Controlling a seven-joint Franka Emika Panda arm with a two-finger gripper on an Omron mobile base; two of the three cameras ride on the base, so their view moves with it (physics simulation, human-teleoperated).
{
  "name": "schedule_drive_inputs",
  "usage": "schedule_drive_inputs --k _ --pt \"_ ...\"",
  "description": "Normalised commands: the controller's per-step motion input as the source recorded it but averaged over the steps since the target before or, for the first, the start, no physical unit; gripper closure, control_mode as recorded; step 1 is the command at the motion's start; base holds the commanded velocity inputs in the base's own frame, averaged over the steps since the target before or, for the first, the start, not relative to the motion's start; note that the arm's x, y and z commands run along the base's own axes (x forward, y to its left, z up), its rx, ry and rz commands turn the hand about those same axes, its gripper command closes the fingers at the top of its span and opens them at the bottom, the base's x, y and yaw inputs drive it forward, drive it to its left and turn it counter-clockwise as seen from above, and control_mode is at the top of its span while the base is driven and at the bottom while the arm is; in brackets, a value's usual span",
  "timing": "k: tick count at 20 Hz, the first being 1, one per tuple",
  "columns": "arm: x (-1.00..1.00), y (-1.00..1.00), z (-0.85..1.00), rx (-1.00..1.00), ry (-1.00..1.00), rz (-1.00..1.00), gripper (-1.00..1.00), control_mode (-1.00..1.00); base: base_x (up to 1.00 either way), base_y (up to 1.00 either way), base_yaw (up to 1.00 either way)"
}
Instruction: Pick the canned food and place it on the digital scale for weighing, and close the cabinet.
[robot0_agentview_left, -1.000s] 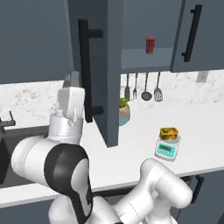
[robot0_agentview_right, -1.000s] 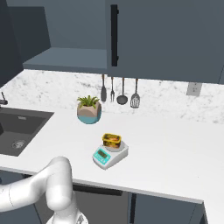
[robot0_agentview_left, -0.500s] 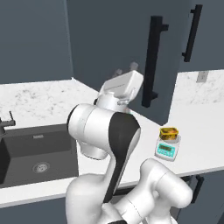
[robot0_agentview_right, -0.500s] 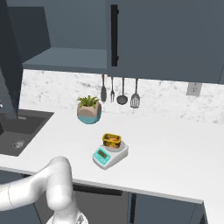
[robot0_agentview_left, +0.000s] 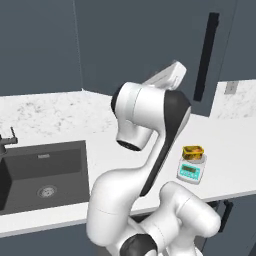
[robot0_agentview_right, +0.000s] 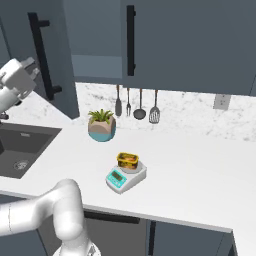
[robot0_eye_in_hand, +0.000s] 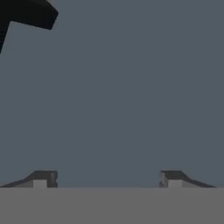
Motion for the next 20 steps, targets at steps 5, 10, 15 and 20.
schedule_drive_inputs --k 5,10,15,20 --pt "0.67 -0.25 -0.03 -0.21 0.04 -0.17 -1.0 -1.0 0.0 0.0 0.0" --pt "0.98 -0.34 -0.12 -0.22 0.01 -0.17 -1.0 -1.0 0.0 0.0 0.0" --pt "1.0 -0.43 -0.14 -0.11 0.0 -0.15 -1.0 -1.0 0.0 0.0 0.0" --pt "0.73 -0.48 -0.03 -0.07 0.0 -0.14 -1.0 -1.0 0.0 0.0 0.0"
